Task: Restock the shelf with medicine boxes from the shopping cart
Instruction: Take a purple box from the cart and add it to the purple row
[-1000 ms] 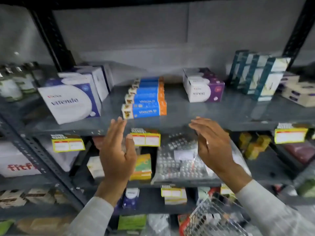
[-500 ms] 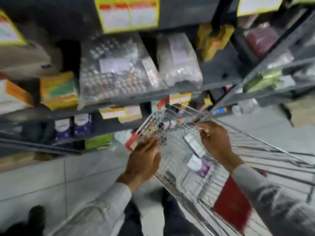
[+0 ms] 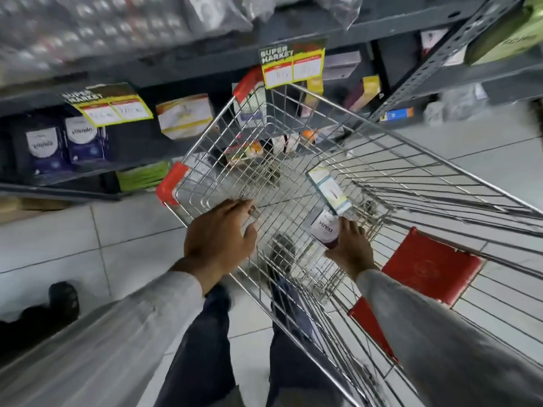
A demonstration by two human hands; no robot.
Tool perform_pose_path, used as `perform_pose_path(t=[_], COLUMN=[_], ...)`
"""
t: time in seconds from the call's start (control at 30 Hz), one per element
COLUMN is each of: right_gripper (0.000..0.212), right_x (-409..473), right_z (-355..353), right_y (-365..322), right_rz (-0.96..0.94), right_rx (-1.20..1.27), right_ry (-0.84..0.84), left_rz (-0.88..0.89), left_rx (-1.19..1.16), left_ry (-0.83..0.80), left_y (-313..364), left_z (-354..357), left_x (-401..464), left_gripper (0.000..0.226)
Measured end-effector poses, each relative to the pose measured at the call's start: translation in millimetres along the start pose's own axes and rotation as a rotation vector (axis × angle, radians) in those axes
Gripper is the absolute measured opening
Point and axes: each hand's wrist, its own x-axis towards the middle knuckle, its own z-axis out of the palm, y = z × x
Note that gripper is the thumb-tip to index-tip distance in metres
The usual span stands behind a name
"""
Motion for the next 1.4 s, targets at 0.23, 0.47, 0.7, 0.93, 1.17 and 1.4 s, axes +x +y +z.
perform_pose_path(t=[0.23,0.47,0.7,0.93,1.17,1.4], right_gripper=[0.081,0.090,0.101,0.086,0.085,0.076], right_x=[4,-32,-110,-212,-282,-280], right_z=[7,-52,-175,-314,-426,-518], right_y=[-6,-36,-98,-175,-263,-366], right_rz=[-0.010,-0.179,-0.346,-0.556,-0.788,-0.842], right_rx=[0.066,0.062,0.200,0.259,0.306,0.115], right_ry=[0.186,0.226,0.338,0.582,0.786,0.826], left_rz=[0.019,0.048,0.111,0.216,0.456,0.213], left_rx=[-0.018,-0.074,-0.320,-0.417,-0.236,0.017], left_ry=[0.065,0.070,0.248,0.649,1.136,0.950], left_y=[4,7,7,-11,-28,-63], left_z=[-11,-14,-73,-218,-372,-466], left_x=[2,-6,-30,-62,-95,-65], left_gripper=[0.051,0.053,0.050,0.052,0.043,0.053])
